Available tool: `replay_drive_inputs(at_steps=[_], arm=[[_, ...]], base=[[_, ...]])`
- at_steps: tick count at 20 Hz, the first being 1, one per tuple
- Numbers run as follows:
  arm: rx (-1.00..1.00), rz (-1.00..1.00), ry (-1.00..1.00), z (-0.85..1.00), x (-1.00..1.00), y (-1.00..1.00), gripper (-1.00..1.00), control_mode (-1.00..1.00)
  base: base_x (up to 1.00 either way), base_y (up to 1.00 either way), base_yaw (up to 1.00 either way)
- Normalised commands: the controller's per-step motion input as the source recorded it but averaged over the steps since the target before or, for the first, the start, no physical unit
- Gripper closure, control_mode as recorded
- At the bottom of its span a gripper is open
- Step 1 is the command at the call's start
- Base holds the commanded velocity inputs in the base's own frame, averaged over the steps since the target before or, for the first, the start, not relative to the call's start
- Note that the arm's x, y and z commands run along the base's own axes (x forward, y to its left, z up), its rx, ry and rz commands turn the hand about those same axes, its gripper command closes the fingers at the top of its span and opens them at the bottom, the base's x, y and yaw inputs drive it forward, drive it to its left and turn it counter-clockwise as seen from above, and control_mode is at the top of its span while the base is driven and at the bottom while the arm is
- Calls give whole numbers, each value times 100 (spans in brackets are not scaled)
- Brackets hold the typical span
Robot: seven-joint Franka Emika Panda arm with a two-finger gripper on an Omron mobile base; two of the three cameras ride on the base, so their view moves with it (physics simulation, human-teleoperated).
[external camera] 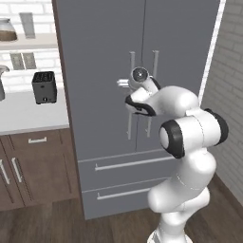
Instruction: Take the strawberry from the fridge and place it on top of the pancake, located on the dining counter.
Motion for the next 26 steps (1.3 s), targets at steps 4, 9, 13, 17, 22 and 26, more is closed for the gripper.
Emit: replay_drive_inputs(at_steps=[4, 9, 13, 17, 22, 26], arm=[[0, 3, -15, 0, 34, 6, 100, -100], [-1, -5, 2, 0, -8, 10, 100, -100], [-8, -20, 5, 0, -64, 55, 100, -100], [-16, -26, 11, 0, -76, 61, 100, -100], [-21, -25, 21, -1, -81, 62, 100, -100], [-12, -25, 17, -5, -92, 76, 100, -100]], base=[[0, 0, 0], [0, 0, 0], [0, 0, 0], [0, 0, 0], [0, 0, 0], [0, 0, 0]])
